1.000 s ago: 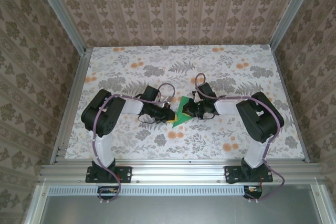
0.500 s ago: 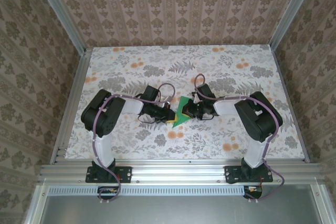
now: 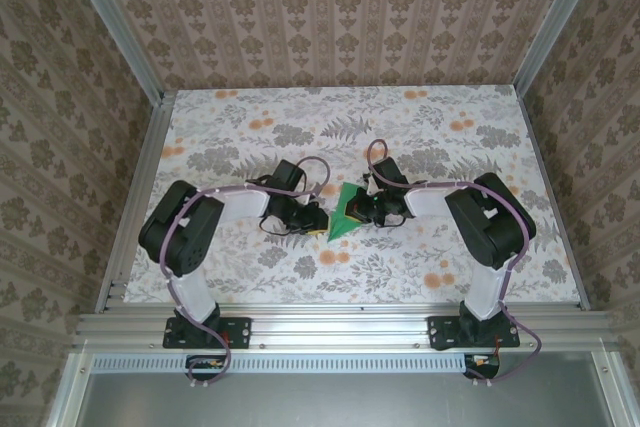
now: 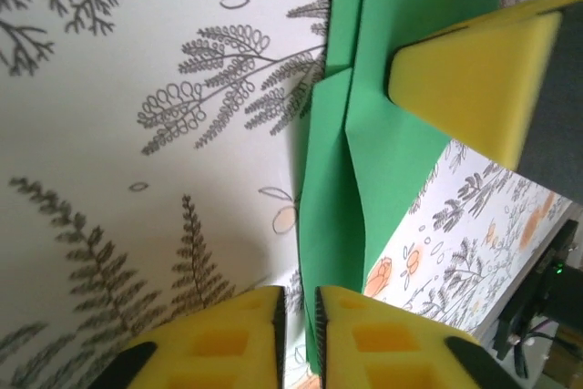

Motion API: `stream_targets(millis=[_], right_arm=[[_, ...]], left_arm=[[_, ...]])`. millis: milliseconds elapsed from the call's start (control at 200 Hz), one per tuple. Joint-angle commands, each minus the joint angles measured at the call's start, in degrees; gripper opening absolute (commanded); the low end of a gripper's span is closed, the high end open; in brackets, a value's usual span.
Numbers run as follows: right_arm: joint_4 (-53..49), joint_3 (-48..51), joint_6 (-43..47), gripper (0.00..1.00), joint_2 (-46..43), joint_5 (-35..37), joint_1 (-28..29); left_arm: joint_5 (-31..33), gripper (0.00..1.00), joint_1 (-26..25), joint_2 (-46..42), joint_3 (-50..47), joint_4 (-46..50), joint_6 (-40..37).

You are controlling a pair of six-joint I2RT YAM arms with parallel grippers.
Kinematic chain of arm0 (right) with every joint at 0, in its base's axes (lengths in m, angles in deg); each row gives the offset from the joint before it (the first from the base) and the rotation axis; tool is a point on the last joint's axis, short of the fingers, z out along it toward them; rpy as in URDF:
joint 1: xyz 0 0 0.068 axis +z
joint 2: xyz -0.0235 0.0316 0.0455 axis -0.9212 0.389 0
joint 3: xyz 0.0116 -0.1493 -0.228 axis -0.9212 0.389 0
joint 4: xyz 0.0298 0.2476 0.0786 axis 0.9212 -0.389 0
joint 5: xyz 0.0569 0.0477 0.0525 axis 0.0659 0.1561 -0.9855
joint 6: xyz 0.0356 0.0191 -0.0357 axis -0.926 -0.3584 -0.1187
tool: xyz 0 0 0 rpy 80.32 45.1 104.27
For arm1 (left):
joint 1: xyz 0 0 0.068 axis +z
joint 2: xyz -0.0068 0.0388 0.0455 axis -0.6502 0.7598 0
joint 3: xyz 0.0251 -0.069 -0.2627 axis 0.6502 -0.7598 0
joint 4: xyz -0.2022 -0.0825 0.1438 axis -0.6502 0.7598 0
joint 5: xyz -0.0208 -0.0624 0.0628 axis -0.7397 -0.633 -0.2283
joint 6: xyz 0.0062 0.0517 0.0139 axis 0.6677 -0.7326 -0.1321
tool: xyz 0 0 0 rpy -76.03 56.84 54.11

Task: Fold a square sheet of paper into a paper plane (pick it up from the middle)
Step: Fourth fold the wing at the center of the table.

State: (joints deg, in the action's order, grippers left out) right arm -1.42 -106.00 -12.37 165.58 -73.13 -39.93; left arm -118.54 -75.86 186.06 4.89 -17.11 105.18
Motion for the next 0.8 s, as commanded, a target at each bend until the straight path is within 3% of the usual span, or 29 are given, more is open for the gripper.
stream_targets(millis=[0,145,795], right_arm=[[-6.63,0.56,0.82,0.06,3.43,5.44,0.24],[-6.47,0.59,0.79,0.06,3.84,5.36,0.29],[-7.39,-0.04,1.32,0.06,4.44,5.18,0.24]], left_arm=[[1.14,0.10,-0.95,-3.27,2.33,2.44,-2.04],[-3.65,0.00,-2.60,-2.52,4.53,0.29,-3.30],[-6.39,0.00,-2.05,6.06,1.59,-9.41,-1.31]])
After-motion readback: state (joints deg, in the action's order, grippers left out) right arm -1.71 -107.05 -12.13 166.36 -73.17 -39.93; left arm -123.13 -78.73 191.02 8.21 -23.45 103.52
